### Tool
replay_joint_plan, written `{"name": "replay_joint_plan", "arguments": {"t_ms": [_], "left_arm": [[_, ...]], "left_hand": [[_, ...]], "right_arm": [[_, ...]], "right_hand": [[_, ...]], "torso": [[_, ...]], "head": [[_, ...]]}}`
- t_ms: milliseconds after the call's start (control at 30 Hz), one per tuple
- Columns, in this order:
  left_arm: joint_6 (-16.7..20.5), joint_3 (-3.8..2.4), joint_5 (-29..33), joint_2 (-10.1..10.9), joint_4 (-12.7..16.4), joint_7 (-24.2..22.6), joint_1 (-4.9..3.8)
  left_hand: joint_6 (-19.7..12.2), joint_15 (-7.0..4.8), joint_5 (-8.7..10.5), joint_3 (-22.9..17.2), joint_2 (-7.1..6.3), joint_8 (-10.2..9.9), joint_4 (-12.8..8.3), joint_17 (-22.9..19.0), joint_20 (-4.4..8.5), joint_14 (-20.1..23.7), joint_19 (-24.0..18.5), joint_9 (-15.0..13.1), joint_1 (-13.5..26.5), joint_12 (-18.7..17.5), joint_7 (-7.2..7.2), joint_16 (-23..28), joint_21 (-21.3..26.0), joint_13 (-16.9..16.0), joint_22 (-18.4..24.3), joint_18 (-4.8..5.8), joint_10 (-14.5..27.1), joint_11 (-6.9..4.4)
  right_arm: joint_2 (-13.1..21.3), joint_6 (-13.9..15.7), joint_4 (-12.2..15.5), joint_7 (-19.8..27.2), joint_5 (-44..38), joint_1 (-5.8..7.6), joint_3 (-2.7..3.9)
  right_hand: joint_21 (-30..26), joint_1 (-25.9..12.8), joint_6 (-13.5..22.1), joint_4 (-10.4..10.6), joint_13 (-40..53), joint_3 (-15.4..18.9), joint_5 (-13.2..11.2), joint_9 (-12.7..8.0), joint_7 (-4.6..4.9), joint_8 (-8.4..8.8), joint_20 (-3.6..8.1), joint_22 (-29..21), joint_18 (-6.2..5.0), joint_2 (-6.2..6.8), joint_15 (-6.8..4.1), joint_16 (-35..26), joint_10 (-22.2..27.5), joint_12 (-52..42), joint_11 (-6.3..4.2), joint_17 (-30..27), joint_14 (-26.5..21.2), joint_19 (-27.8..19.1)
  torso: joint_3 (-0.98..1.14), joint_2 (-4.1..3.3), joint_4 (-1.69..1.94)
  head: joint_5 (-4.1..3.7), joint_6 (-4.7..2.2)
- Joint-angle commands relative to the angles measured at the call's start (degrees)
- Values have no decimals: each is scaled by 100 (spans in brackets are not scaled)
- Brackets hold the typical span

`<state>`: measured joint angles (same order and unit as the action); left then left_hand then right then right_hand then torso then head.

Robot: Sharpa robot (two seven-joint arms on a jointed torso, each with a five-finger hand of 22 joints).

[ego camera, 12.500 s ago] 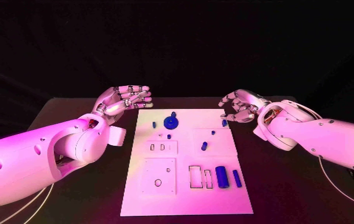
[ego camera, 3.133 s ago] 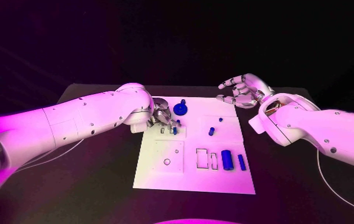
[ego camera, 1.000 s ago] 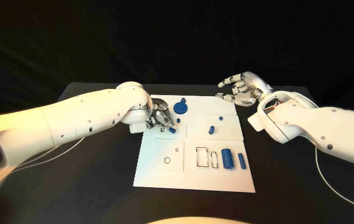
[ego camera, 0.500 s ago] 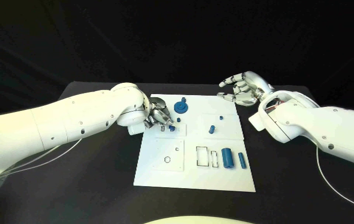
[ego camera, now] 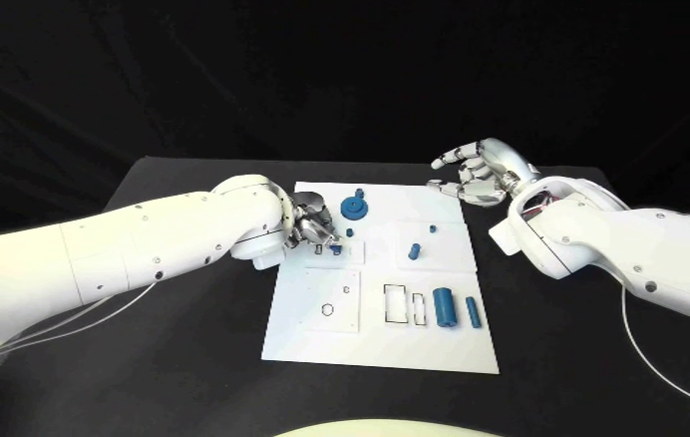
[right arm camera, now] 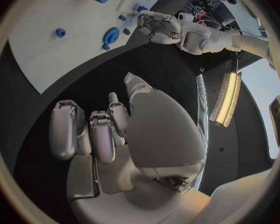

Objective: Assemble the parts on the task board

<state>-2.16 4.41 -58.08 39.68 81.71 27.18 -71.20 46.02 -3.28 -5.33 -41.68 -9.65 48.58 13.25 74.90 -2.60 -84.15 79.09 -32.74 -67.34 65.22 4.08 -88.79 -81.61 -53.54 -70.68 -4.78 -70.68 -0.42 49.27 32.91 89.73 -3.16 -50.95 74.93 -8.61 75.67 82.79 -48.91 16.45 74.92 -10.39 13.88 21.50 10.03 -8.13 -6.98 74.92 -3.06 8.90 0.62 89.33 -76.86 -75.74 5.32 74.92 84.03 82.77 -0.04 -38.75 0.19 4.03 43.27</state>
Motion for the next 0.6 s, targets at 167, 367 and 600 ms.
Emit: {"name": "replay_joint_plan", "arguments": {"t_ms": [167,367,600], "left_arm": [[214,6,-413,-40,8,-114,38],[108,12,-470,-68,-10,-82,47],[-28,23,-509,-102,-41,31,50]], "left_hand": [[108,-55,-119,-1249,-68,21,-1179,1394,-1,-547,65,-257,49,19,-30,-49,-36,-32,-40,76,-93,-10],[119,-58,-153,-1262,-87,19,-1187,1414,2,-554,74,-259,60,21,-34,-62,-42,-38,-53,79,-108,-14],[150,-67,-278,-1290,-118,13,-1190,1385,11,-545,90,-266,101,20,-43,-43,-52,-48,-75,84,-144,-22]], "right_arm": [[0,-34,2,95,-40,-6,-1],[2,-12,2,117,-38,-6,-1],[2,28,3,151,-33,-7,-2]], "right_hand": [[-15,-92,-39,4,43,-51,41,-10,11,-3,12,545,-38,-6,31,-38,7,15,-12,1258,533,-43],[-15,-92,-39,4,43,-51,41,-10,11,-3,12,545,-38,-6,31,-38,7,15,-12,1258,533,-43],[6,-97,-47,0,56,-60,53,-10,8,-7,12,560,-32,-10,30,-37,-7,1,-14,1262,533,-30]], "torso": [[-1,-8,-12],[3,-11,-9],[2,-10,-9]], "head": [[-2,4],[-9,15],[-14,29]]}}
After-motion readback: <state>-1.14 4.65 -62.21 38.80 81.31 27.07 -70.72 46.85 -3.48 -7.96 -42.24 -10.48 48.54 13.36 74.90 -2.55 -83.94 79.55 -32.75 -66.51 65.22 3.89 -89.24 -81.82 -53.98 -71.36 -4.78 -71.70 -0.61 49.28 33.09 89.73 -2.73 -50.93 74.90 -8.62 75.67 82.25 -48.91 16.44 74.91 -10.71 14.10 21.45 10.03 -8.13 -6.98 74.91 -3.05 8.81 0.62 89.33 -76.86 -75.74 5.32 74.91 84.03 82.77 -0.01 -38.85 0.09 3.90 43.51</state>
